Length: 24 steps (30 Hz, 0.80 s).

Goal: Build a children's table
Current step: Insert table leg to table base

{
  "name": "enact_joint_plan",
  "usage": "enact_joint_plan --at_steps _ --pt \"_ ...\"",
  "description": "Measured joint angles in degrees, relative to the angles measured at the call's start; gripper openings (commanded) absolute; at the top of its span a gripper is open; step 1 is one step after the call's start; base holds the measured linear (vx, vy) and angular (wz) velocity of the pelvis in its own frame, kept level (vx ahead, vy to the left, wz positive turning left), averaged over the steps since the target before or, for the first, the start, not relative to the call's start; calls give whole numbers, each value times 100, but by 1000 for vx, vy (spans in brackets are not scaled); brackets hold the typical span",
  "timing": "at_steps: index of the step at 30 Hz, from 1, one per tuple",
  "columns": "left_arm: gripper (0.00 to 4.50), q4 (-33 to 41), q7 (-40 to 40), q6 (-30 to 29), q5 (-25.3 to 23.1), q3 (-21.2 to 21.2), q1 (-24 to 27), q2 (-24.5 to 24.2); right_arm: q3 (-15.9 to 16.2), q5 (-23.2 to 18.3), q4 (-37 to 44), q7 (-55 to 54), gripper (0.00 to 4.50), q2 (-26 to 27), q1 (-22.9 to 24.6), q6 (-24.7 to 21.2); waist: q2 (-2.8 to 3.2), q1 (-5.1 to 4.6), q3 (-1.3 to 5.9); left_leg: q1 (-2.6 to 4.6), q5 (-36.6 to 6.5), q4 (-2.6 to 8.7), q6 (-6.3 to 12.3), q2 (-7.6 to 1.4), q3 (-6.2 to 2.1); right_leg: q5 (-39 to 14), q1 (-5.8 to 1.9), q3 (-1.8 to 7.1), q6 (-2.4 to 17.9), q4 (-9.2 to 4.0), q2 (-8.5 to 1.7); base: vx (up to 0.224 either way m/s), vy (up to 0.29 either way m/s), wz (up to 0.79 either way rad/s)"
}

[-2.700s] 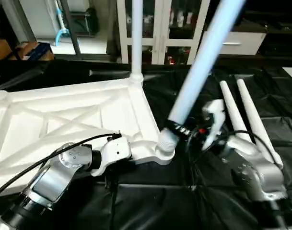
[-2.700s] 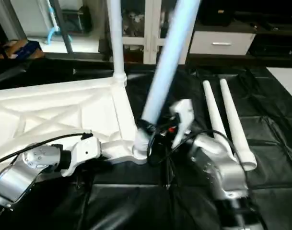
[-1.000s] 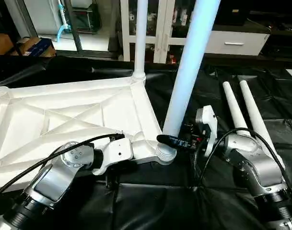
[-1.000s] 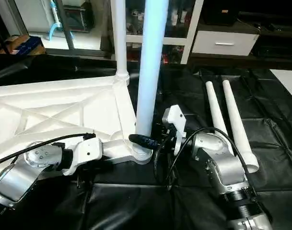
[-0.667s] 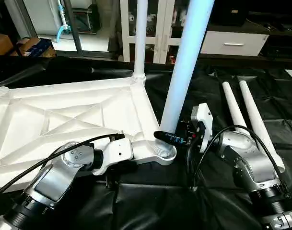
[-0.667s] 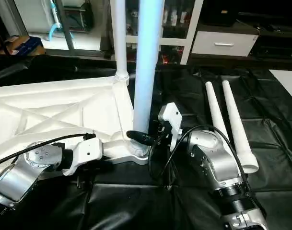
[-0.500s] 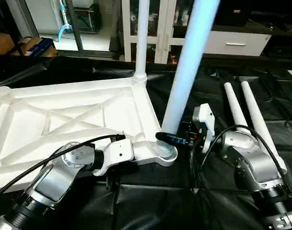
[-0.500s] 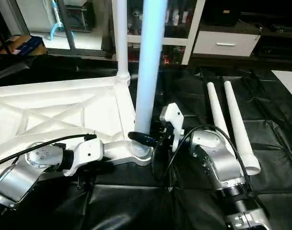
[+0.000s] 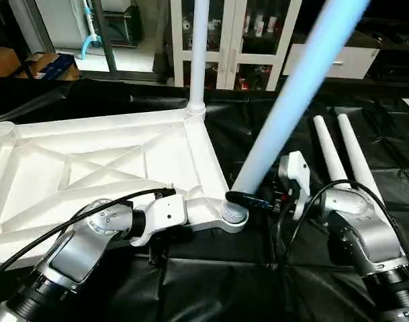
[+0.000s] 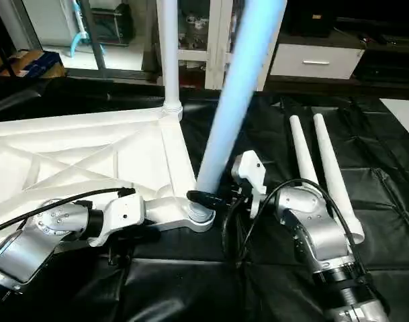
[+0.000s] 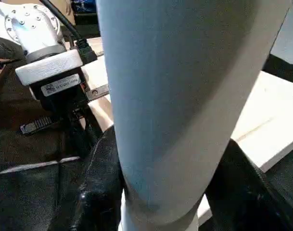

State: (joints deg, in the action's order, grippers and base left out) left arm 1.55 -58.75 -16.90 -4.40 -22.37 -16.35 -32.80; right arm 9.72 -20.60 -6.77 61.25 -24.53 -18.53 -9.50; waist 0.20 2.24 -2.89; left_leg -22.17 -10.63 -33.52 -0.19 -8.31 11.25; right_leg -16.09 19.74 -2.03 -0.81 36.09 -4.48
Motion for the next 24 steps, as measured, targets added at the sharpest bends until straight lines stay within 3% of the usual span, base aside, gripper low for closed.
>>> enact_joint_plan --at_steps 13,24 --pt "0 18 -53 53 1 -10 -7 -1 75 24 146 126 184 -215 4 -61 2 55 1 0 0 29 0 0 9 0 3 -1 0 -24 0 0 0 0" --pt "0 -21 -101 78 2 2 -5 -21 120 34 -52 113 183 -23 -205 -280 3 23 2 4 2 36 -3 -1 10 0 4 -2 0 -23 0 0 0 0"
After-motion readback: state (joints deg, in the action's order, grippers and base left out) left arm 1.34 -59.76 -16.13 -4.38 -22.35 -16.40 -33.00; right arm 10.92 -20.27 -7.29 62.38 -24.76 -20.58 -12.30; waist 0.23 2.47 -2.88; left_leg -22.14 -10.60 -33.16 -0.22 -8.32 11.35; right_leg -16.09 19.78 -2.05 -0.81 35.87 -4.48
